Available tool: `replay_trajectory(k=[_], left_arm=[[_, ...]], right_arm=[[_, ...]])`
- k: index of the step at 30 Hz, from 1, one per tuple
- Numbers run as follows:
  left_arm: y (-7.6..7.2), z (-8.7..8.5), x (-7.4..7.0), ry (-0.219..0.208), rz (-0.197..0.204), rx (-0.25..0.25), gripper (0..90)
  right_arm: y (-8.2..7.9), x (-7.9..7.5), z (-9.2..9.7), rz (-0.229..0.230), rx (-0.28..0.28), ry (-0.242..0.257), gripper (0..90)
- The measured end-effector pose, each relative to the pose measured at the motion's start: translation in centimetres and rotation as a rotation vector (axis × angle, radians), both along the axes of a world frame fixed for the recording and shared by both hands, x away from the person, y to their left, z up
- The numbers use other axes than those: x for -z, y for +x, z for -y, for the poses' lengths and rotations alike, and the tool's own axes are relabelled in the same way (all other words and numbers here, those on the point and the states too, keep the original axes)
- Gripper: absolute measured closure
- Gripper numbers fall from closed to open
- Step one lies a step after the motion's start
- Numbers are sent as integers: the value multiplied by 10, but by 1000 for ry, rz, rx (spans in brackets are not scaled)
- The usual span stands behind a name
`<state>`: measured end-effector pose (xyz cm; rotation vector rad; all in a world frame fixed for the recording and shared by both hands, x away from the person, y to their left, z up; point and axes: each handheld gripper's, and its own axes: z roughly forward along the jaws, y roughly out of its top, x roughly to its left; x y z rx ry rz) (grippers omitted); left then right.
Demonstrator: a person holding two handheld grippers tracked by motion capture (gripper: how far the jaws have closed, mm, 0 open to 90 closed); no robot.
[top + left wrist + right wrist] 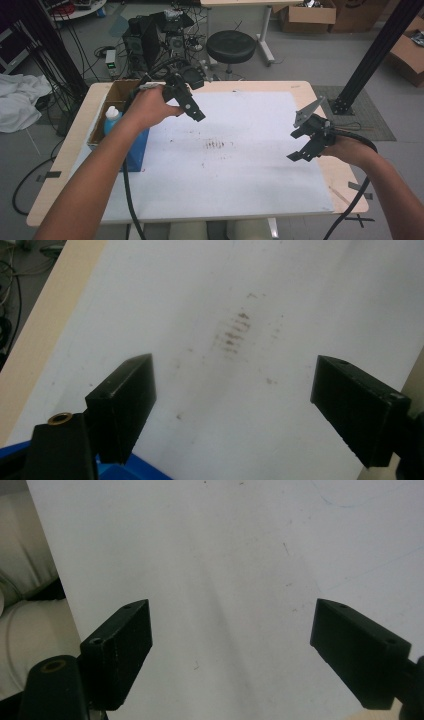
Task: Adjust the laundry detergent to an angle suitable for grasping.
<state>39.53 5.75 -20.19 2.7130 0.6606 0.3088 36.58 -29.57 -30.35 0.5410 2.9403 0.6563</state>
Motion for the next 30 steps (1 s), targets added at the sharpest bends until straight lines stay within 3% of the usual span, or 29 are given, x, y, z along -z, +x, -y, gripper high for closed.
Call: replay_trajectory(k=[15, 30], left_arm=[[-1, 13, 20, 6, -45, 61, 190], [-2, 8, 30, 15, -66, 43, 192]], right_arm=[[0, 0, -5, -7, -20, -5, 168], [1, 0, -9, -10, -24, -6, 168]])
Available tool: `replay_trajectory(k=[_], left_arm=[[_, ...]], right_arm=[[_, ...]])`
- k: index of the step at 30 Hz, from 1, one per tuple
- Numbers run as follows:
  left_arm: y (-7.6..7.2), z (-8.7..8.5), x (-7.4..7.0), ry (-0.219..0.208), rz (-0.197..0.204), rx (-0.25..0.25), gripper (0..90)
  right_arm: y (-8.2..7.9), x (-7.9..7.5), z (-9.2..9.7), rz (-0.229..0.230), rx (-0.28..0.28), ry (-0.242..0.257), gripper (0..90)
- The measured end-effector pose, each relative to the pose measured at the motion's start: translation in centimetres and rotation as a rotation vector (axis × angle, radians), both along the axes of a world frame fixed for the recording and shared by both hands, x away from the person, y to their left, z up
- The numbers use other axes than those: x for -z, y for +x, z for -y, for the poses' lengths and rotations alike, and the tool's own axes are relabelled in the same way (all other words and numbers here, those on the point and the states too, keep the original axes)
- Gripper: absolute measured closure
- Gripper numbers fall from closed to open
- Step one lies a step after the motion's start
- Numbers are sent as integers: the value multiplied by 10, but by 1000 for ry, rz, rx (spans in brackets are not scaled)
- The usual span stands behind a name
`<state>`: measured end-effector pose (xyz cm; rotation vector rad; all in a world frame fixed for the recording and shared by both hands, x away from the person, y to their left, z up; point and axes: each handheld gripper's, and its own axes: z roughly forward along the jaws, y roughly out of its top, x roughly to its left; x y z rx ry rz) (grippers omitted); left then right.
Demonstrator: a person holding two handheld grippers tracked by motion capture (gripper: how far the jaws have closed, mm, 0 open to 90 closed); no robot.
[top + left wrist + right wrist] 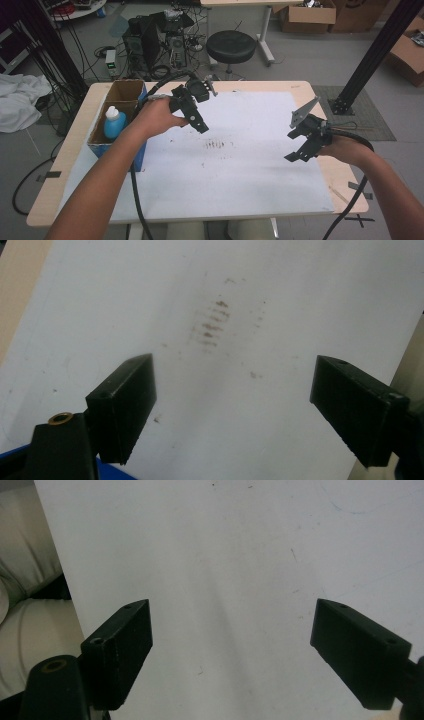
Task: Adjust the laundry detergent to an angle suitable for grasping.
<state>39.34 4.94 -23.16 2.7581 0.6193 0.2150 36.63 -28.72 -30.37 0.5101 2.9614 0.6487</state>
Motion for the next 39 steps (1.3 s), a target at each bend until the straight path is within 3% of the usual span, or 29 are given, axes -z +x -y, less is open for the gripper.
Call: replay_trajectory(k=[21, 26, 39], left_arm=[[3, -7, 5, -3, -5, -26, 196], [4, -9, 8, -4, -7, -36, 196], [3, -13, 9, -7, -6, -38, 197]], right_arm=[[-3, 2, 5, 10, 17, 13, 168], [-2, 3, 5, 12, 26, 35, 168], [0, 3, 2, 11, 17, 25, 169]])
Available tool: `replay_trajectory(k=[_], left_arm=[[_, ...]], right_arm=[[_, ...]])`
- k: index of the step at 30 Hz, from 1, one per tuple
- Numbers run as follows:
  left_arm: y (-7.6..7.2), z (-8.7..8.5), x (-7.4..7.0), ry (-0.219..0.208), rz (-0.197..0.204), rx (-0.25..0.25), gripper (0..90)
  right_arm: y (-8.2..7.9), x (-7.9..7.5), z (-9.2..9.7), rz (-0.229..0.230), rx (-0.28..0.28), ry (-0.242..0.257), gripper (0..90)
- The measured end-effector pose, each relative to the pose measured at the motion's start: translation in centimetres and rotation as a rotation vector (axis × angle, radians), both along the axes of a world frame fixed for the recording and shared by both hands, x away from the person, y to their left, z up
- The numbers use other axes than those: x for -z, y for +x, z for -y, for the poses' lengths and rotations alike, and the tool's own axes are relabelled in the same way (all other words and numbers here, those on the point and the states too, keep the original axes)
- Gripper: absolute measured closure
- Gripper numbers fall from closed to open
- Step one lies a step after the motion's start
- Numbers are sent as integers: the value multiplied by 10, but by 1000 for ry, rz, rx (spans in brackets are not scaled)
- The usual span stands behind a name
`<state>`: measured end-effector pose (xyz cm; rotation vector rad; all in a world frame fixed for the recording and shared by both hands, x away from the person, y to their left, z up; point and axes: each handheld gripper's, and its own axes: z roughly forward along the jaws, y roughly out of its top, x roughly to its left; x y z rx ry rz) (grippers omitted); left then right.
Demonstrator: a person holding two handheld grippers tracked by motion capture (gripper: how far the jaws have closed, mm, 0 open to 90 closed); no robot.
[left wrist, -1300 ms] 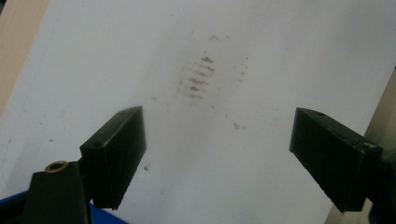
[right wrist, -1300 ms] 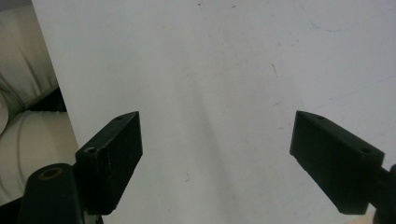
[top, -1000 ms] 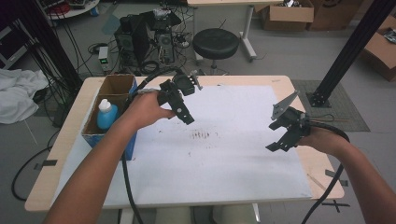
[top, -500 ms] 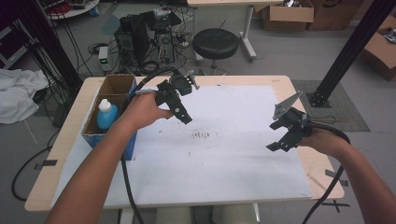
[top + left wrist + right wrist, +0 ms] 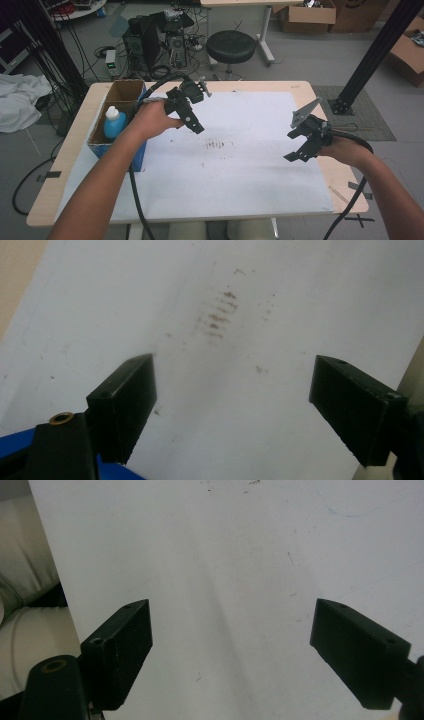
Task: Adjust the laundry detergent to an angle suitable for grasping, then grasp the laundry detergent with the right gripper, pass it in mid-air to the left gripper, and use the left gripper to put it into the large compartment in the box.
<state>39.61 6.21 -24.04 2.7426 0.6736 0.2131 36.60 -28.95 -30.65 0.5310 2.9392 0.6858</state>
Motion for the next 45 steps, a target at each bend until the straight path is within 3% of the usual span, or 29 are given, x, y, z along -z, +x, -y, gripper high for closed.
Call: replay_trajectory(k=[19, 45], left_arm=[[1, 7, 7, 12, -14, 6, 204], [1, 5, 9, 17, -11, -4, 204]], right_arm=[[2, 3, 2, -3, -1, -4, 168], [2, 5, 0, -9, -6, -6, 168]])
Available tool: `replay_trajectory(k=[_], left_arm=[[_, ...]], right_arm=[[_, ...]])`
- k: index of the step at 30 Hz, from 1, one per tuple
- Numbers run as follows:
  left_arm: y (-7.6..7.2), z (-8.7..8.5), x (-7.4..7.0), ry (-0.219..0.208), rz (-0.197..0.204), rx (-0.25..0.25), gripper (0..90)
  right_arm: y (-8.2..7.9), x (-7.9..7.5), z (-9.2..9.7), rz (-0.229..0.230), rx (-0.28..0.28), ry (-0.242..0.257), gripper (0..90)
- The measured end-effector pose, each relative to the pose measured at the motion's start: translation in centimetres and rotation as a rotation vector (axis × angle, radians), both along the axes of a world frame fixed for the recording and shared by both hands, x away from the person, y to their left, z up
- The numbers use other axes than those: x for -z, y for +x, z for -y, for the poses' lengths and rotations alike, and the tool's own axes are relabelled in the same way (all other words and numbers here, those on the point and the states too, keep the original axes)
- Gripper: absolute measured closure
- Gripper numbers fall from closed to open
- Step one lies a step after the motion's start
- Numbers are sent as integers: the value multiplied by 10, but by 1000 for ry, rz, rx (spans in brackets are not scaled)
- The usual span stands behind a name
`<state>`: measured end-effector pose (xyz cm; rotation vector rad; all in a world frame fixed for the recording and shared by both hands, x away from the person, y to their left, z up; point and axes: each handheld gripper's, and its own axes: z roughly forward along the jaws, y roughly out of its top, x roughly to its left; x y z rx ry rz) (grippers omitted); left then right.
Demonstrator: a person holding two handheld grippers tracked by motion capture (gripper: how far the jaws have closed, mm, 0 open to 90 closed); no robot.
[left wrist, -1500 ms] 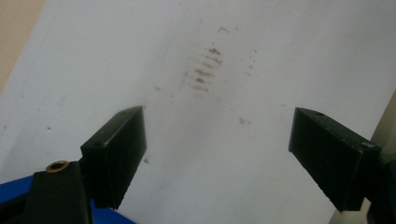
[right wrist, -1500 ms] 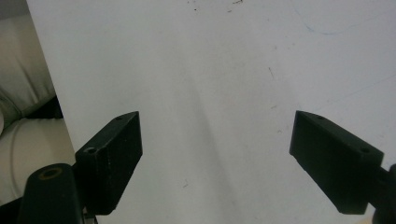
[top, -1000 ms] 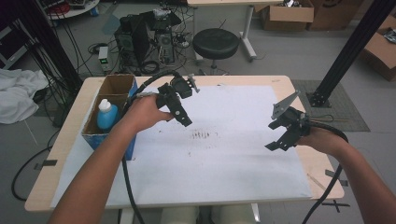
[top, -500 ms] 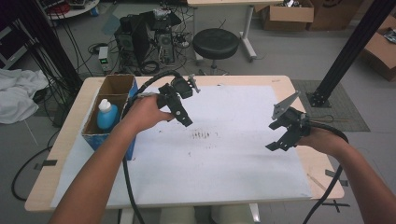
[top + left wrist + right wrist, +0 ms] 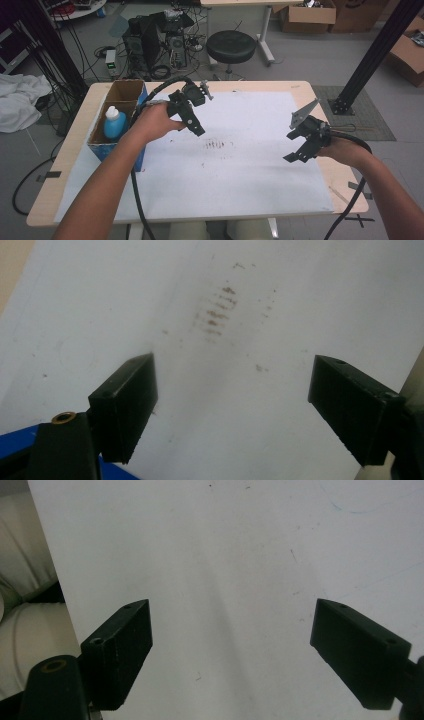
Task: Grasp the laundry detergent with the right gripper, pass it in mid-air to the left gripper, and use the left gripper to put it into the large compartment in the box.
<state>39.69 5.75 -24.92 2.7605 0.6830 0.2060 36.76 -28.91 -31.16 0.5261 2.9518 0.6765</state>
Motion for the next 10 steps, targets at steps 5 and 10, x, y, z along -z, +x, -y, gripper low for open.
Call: replay_trajectory(k=[5, 10], left_arm=[[0, 1, 1, -1, 2, 3, 205], [0, 3, 1, -3, 5, 17, 206]], right_arm=[[-1, 0, 1, 3, -1, 1, 168], [-2, -1, 2, 5, 5, 1, 168]])
